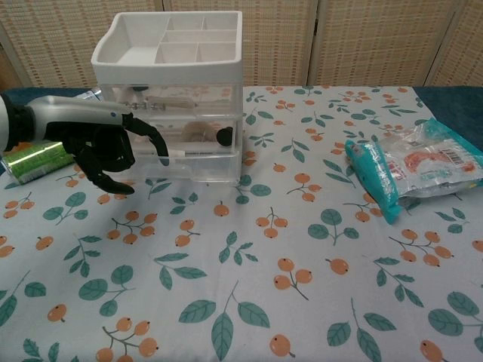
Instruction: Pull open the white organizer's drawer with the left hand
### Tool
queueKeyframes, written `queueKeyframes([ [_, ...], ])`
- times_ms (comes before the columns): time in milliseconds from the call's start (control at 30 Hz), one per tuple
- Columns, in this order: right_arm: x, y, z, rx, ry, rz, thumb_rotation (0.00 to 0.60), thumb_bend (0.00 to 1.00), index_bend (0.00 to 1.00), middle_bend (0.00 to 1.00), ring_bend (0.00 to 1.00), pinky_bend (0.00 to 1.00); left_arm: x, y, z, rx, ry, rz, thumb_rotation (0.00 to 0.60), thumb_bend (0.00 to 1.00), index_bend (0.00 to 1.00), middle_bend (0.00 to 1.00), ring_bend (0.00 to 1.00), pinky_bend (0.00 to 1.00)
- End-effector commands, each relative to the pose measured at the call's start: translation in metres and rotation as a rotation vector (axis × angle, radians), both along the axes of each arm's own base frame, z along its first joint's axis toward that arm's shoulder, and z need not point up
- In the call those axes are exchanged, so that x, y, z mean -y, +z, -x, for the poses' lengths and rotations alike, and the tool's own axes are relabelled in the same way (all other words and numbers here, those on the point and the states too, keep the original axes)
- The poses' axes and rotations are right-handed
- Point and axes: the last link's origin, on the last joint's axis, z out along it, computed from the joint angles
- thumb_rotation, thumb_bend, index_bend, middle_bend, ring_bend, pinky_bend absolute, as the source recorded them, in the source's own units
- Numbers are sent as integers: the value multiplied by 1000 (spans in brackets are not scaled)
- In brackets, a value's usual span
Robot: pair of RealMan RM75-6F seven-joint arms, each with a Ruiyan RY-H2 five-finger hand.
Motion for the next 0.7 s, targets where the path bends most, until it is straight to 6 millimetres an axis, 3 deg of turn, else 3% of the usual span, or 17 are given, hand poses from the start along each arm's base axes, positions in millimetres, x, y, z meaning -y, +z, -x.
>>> queueKeyframes([
  [33, 0, 0, 0, 0, -1, 1, 600, 233, 268, 282, 294, 363, 2, 1, -1, -8, -10, 4, 600, 264, 312, 864, 976, 1000],
  [700, -2, 1, 1, 1, -2, 5, 600, 233, 268, 282, 294, 363, 23, 10, -5, -55, -58, 52, 600, 265, 366, 857, 975, 1000],
])
